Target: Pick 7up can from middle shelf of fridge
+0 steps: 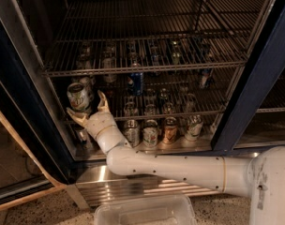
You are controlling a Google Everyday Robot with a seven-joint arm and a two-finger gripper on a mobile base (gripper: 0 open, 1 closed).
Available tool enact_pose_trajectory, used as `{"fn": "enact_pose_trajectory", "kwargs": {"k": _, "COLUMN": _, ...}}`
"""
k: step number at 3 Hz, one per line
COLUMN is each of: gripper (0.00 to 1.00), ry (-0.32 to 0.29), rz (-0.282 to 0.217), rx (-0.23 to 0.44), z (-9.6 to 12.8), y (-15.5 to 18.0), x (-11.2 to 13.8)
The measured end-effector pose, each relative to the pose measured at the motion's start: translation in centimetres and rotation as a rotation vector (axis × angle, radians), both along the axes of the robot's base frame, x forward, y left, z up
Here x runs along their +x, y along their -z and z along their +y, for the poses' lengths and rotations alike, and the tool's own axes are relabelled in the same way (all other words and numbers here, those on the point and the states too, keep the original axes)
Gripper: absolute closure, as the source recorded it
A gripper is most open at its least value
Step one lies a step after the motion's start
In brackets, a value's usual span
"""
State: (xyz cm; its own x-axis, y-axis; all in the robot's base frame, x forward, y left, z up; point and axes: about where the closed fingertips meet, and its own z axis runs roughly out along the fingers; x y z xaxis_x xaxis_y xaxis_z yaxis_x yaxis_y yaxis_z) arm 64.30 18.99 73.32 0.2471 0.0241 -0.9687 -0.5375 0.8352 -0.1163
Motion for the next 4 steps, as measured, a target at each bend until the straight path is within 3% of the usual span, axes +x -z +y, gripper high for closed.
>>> {"fn": "enact_pose_trajectory", "kwargs": {"k": 2, "gripper": 0.26, "ry": -0.016, "rz": 0.031, "rx": 0.004, "z": 0.8, "y": -0.8, "x": 0.9}}
{"fn": "enact_pose_trajectory", "kwargs": {"k": 4, "gripper": 0.64, "ry": -0.017, "rz": 0.065, "rx": 0.006, "z": 1.7, "y": -0.8, "x": 2.2}}
